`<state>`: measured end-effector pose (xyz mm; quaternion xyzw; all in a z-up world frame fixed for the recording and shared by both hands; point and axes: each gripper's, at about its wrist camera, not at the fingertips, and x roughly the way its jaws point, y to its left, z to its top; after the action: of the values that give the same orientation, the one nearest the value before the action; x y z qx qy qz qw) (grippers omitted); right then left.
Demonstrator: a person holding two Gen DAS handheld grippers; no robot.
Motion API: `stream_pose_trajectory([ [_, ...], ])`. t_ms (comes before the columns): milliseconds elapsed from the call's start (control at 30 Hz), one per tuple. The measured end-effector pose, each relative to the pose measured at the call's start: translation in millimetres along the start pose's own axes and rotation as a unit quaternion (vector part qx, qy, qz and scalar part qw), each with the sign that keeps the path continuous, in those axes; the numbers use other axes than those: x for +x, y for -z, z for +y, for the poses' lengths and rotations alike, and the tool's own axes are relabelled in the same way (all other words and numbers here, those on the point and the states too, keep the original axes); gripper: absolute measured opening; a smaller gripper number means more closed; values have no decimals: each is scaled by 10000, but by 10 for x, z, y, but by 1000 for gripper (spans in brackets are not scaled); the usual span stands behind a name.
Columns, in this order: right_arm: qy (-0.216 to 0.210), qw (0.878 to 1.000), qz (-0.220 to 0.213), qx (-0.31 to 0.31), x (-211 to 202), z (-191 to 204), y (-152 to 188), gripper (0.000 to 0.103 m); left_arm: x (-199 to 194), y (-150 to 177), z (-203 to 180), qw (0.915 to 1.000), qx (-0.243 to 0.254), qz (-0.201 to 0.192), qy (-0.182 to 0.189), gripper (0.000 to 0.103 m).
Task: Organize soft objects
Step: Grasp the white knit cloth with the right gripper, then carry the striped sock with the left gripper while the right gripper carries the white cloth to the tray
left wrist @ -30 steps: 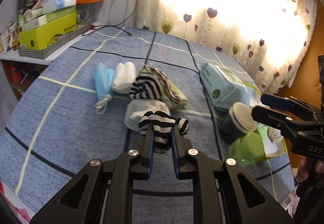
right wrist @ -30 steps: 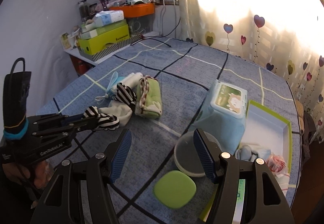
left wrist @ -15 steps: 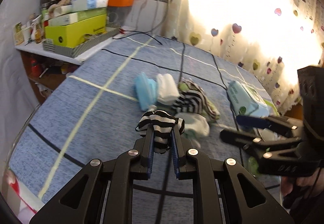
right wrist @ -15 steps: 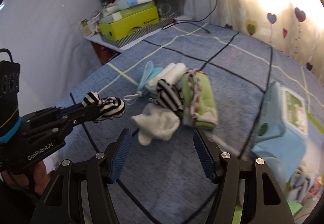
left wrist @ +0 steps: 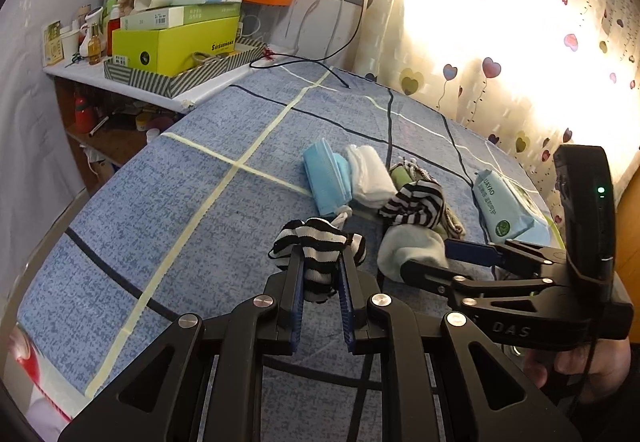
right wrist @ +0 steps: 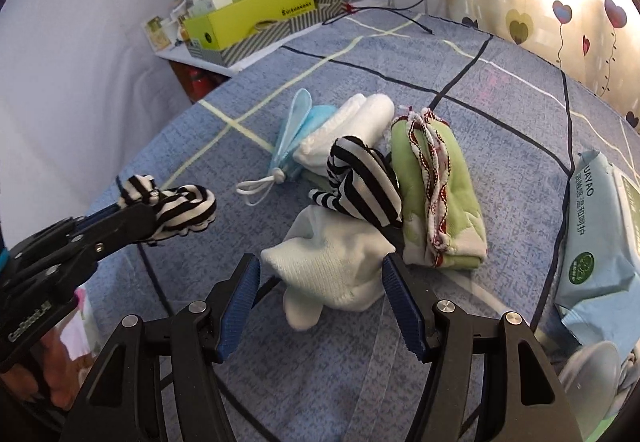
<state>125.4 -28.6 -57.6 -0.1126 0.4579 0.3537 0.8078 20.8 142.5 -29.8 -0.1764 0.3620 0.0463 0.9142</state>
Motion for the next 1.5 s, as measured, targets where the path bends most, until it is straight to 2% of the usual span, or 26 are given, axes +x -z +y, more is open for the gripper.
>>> stream_pose_trajectory([
  [33, 23, 10000, 15, 1, 28, -1, -4, 63, 12, 0, 9, 10000, -13, 9, 4, 16],
  [167, 132, 9999, 11, -67, 48, -5, 3, 33, 44, 5, 25, 10000, -30, 41, 20, 16],
  [233, 109, 9999, -30, -48, 14, -21, 17, 28, 43, 5, 16, 10000, -24, 36, 34, 16],
  [500, -26, 9996, -261, -115, -275, 18, 155, 27, -30, 3, -105, 9999, 51, -28, 86, 16],
  [767, -40, 9975, -700, -93, -727, 21, 261, 27, -133, -4, -330, 9998, 183, -91, 86, 16],
  [1067, 91, 9943, -1059, 62, -1122, -154, 389, 27, -161, -48, -676, 9987, 449, -139, 182, 16],
  [1500, 223, 9900, -1369, 263, -1455, -411, 504, 27, -171, -120, -1060, 9966, 747, -183, 283, 16],
])
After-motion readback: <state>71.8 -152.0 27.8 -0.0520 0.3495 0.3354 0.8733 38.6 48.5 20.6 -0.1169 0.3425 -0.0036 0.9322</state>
